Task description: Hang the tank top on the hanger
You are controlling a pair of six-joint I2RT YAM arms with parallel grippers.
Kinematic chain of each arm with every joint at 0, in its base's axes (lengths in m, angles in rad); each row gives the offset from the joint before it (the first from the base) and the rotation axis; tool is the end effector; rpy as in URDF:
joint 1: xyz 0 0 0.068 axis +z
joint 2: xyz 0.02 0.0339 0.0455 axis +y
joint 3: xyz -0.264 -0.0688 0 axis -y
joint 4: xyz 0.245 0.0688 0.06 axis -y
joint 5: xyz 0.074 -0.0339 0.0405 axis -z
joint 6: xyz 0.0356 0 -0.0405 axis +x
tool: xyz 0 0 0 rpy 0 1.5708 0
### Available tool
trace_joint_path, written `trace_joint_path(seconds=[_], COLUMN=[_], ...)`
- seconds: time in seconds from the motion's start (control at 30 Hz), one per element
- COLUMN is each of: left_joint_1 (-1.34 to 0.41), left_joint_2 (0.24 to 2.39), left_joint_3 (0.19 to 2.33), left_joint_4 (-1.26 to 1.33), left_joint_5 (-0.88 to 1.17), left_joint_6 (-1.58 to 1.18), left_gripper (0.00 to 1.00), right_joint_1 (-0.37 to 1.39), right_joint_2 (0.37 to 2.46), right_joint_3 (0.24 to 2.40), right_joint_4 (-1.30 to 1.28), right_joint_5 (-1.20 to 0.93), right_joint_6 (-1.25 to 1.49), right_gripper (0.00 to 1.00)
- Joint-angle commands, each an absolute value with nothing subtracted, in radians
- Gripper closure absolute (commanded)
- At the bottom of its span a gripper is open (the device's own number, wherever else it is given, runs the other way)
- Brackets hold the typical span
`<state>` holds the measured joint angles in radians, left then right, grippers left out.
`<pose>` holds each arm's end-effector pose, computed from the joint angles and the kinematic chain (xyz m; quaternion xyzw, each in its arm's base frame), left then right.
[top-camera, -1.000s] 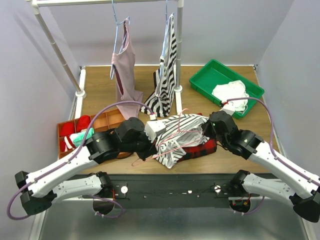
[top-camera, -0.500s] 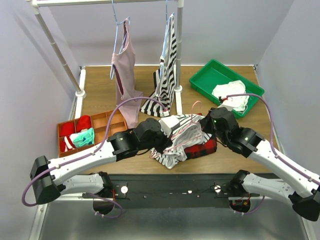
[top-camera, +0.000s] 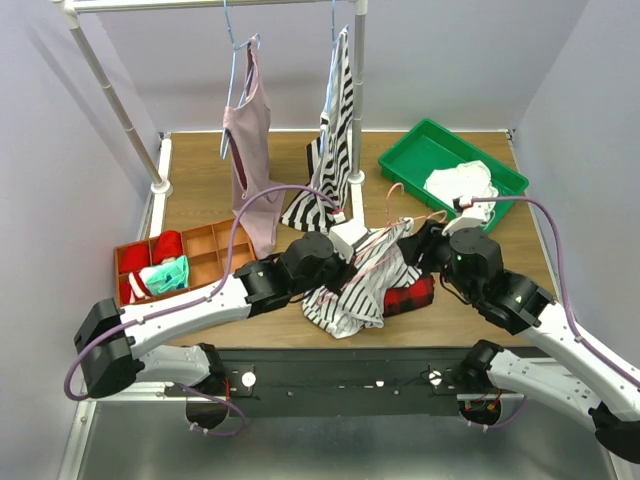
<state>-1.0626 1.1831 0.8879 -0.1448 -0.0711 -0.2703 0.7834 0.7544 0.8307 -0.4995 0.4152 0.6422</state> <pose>0.1341 -0.2356 0.2974 0.3080 0.7858 -0.3074 0.4394 0.1267 0.1059 0.3290 0.0536 0.8277 0.2164 0.5150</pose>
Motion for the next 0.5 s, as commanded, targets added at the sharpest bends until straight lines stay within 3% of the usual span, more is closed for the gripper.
trace_joint_path(seconds=[0.0, 0.27, 0.47], left_joint_1=[-1.065, -1.065, -1.065], left_joint_2=[1.241, 1.282, 1.299], left_joint_3=[0.945, 0.98, 0.983], left_joint_4=[-0.12, -0.164, -0.176], left_joint_5=[-0.031, 0.038, 0.1], left_joint_6=[-0.258, -0.253, -0.252], left_gripper=[1.0, 1.0, 1.0], right_joint_1=[0.782, 0.782, 0.782], right_joint_2=[0.77, 0.902, 0.95], right_joint_3=[0.837, 0.864, 0.842], right_joint_4=[-0.313, -0.199, -0.166], right_joint_5=[0.319, 0.328, 0.449], right_joint_6=[0.464, 0.333, 0.293], right_gripper=[0.43, 0.43, 0.45])
